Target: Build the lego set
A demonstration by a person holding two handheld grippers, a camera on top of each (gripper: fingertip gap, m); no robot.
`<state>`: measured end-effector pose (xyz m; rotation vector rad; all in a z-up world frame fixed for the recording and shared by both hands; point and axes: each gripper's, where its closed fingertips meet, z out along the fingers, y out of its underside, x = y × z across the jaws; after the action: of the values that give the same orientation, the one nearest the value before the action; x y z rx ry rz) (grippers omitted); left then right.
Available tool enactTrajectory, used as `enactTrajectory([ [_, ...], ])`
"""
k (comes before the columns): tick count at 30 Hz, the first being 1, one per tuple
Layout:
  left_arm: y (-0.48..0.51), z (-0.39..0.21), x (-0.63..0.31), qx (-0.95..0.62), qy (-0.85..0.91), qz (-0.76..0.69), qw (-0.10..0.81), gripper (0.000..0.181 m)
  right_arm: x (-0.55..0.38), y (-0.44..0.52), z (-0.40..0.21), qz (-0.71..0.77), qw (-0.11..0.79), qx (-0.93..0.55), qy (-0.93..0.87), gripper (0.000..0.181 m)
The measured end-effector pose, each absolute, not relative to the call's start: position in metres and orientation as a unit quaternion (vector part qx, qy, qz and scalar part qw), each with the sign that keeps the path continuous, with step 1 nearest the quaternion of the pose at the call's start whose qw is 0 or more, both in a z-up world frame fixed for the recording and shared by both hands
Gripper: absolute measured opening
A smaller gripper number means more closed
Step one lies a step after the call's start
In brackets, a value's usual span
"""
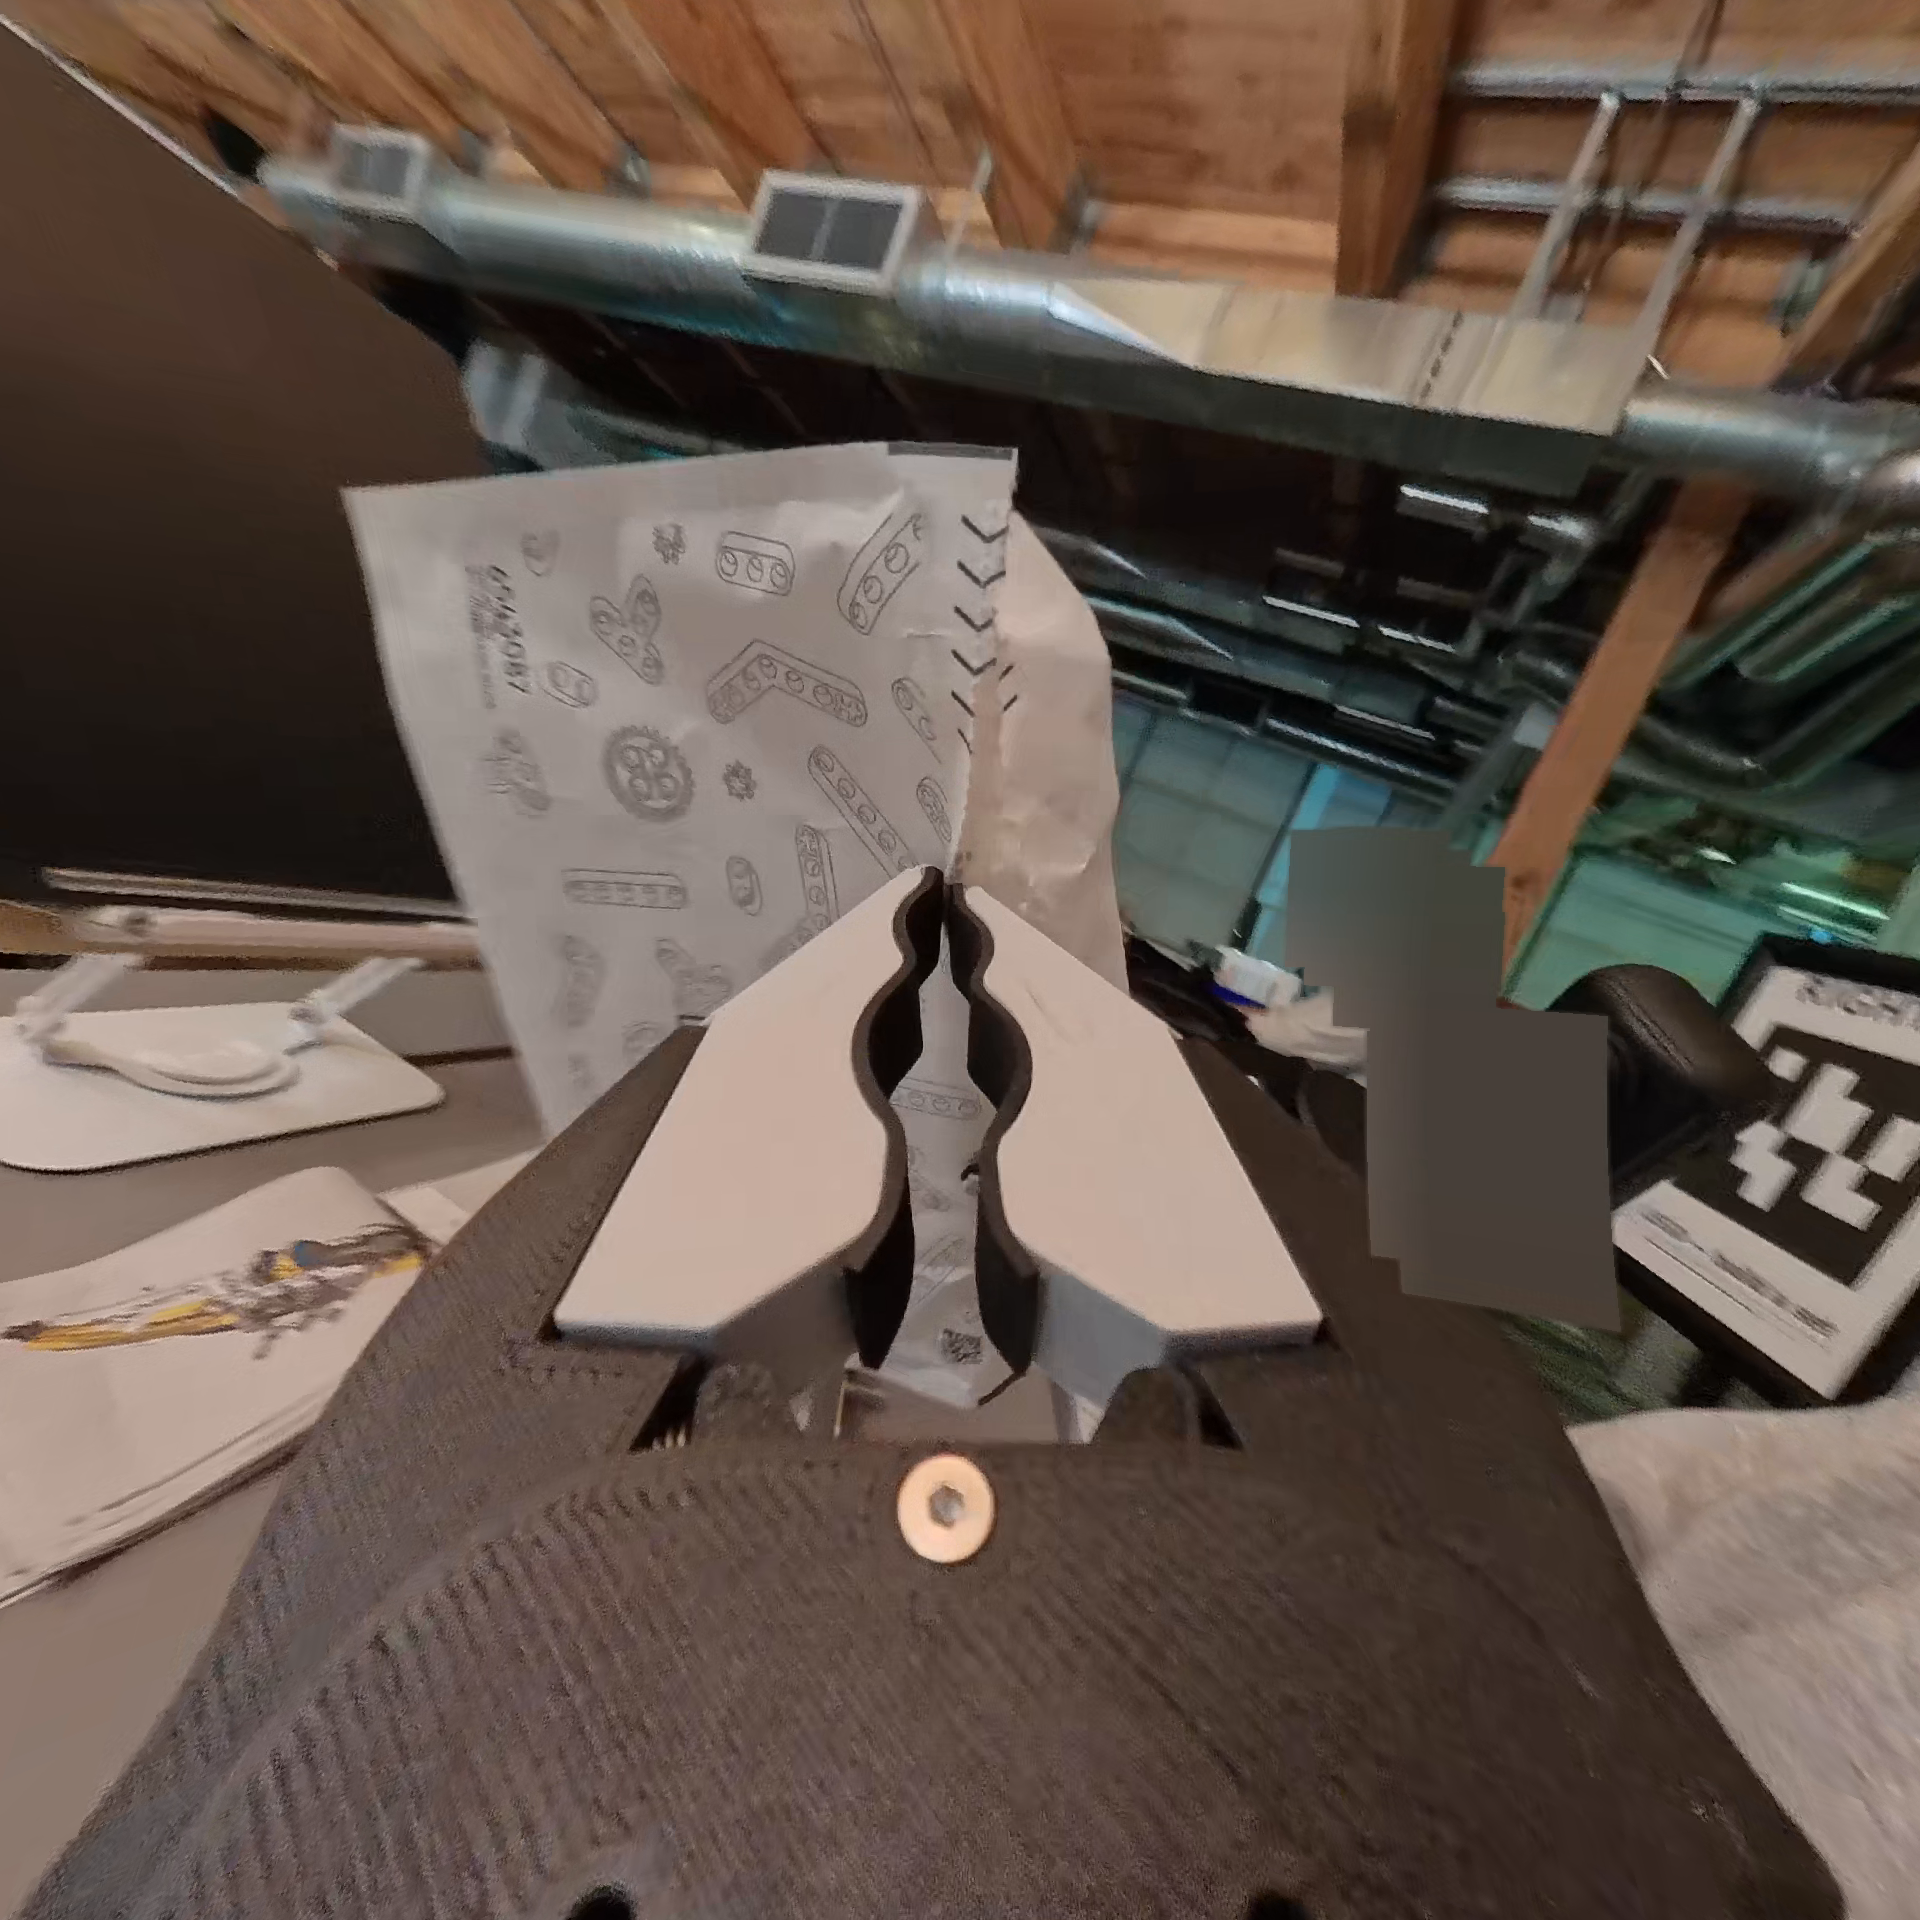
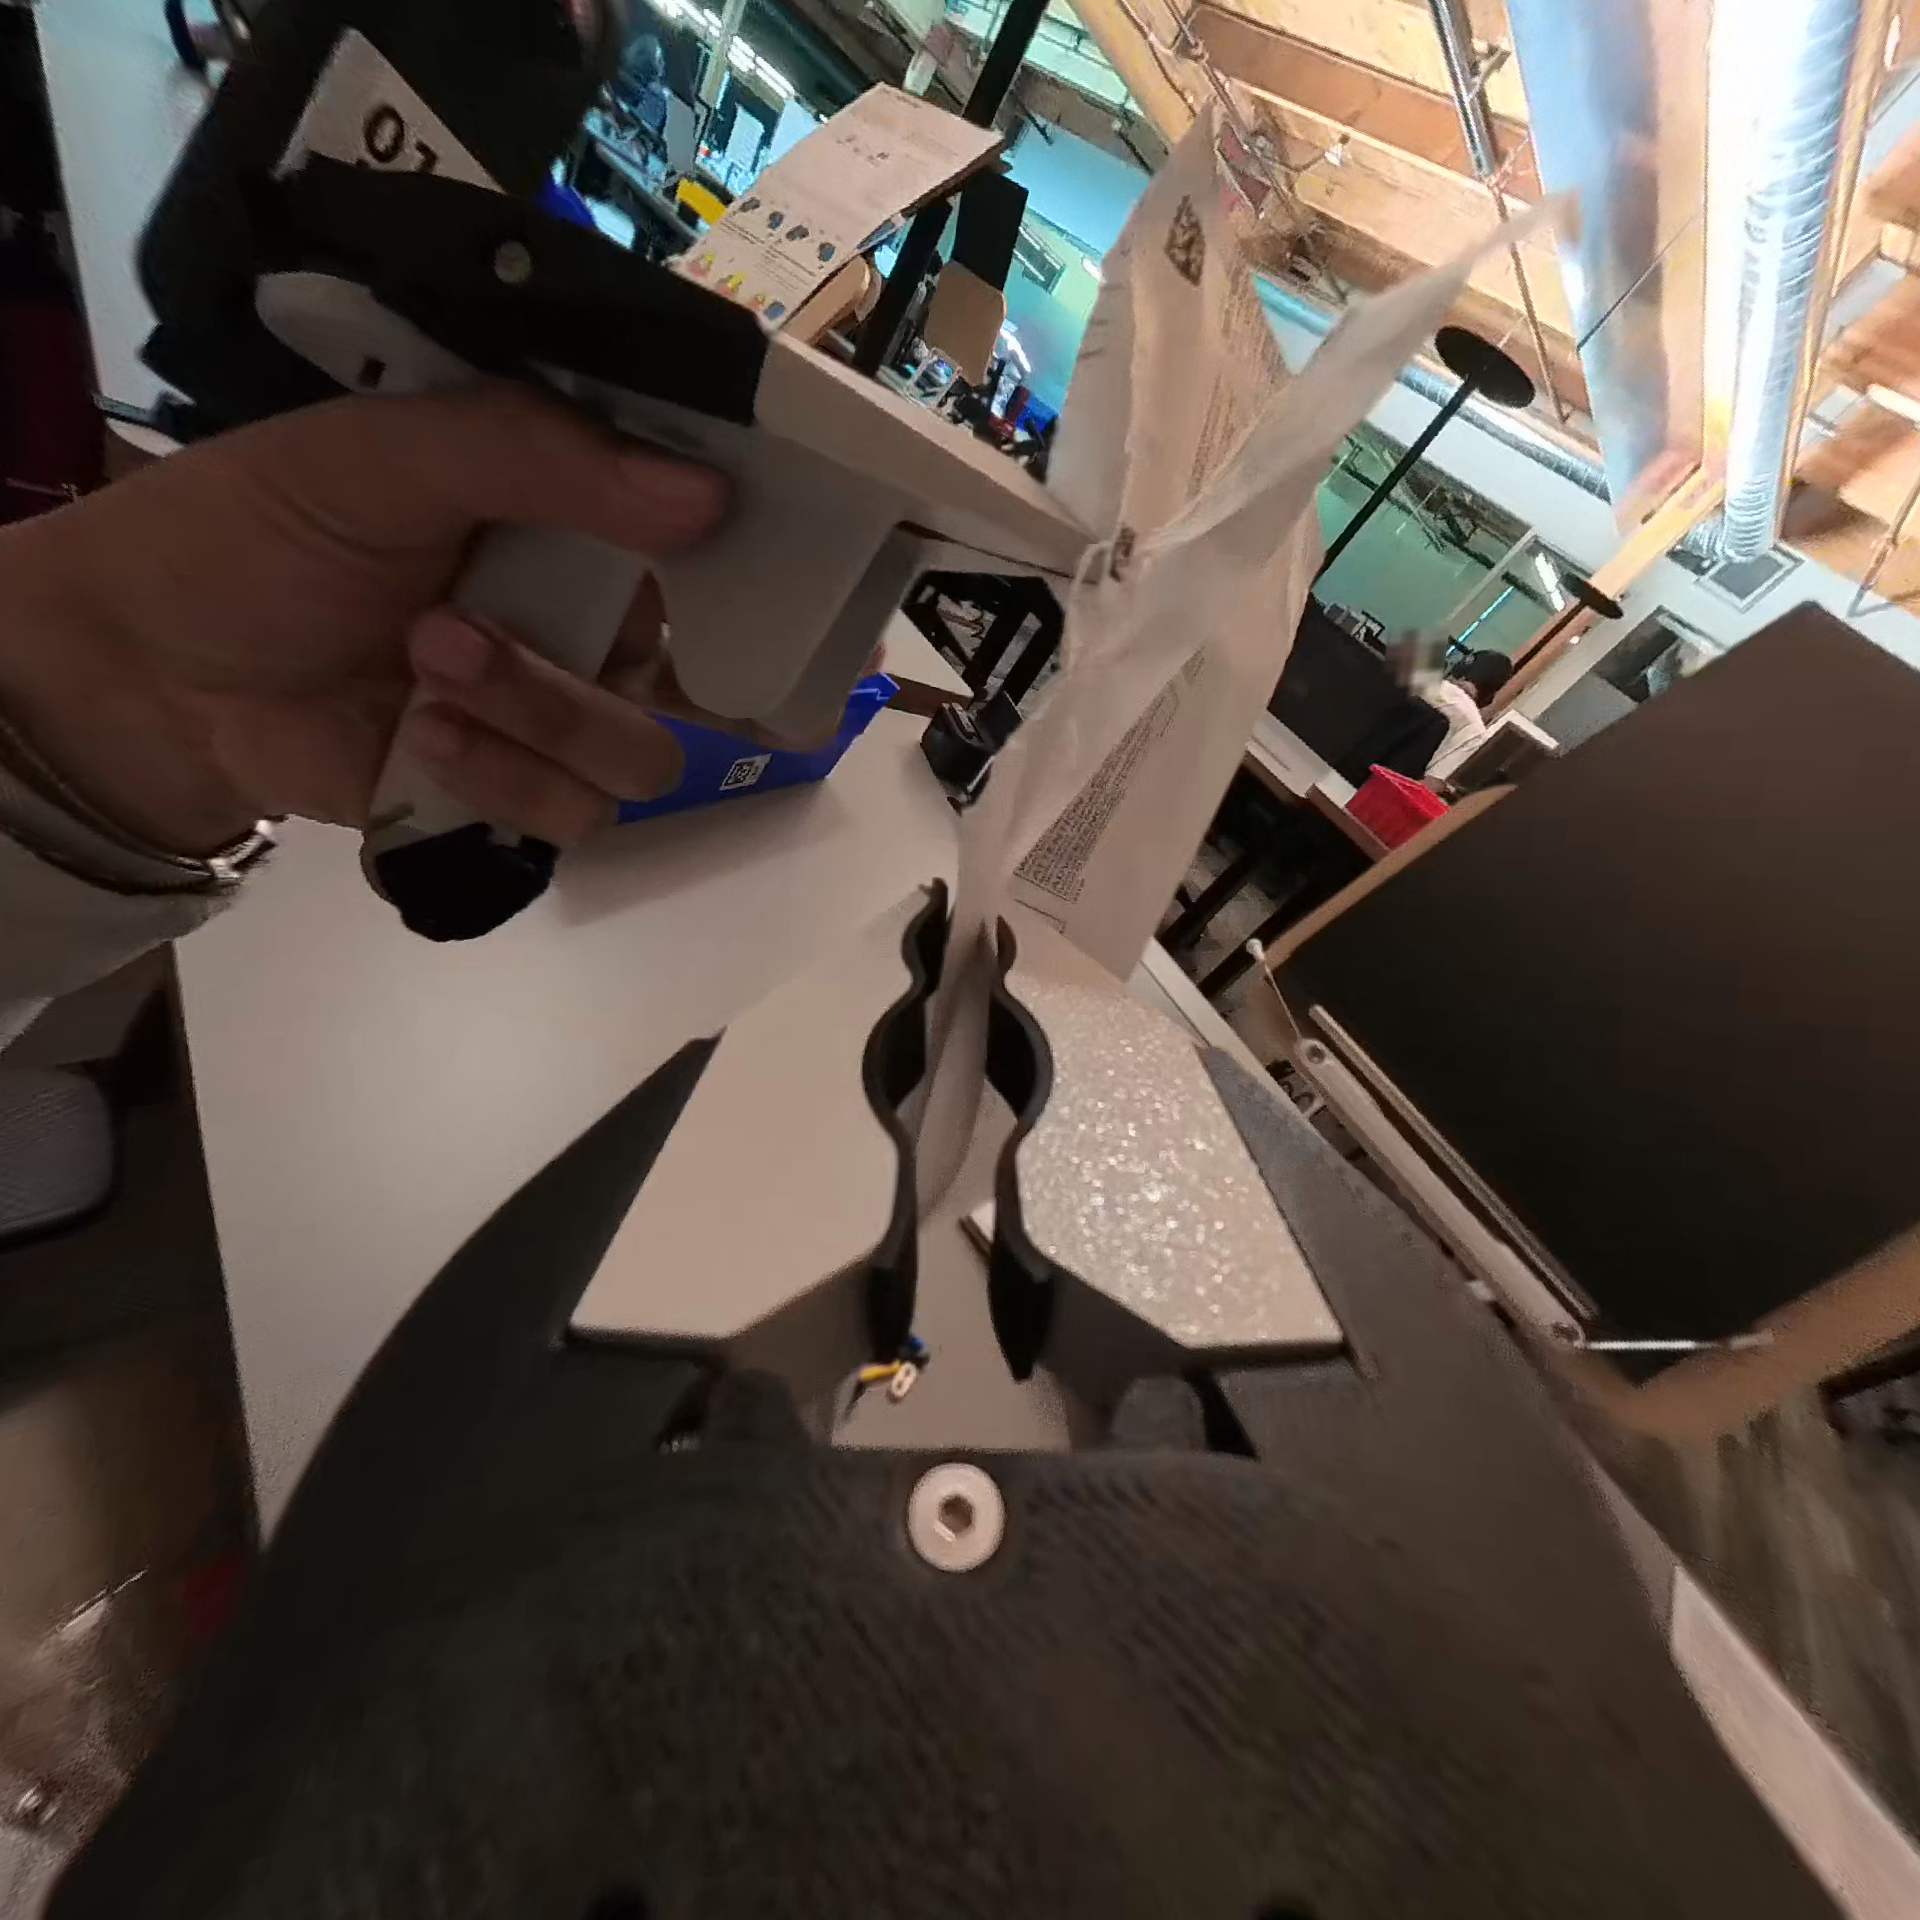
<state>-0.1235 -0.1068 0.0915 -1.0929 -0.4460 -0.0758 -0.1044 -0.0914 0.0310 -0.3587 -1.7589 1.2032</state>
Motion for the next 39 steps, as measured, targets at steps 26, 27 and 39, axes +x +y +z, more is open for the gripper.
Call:
enactTrajectory([
  [26,-0.473,-0.043,-0.202,-0.2,-0.577,0.399,0.685,0.042,-0.336,-0.413,0.092,0.734,-0.179,-0.322,-0.57,0.0],
  [27,-0.472,-0.052,-0.201,-0.199,-0.58,0.406,0.678,0.041,-0.347,-0.422,0.084,0.725,-0.19,-0.349,-0.563,0.0],
  [39,-0.444,-0.062,-0.156,-0.16,-0.451,0.354,0.804,0.0,-0.391,-0.45,-0.028,0.579,0.026,-0.461,-0.672,0.002],
])
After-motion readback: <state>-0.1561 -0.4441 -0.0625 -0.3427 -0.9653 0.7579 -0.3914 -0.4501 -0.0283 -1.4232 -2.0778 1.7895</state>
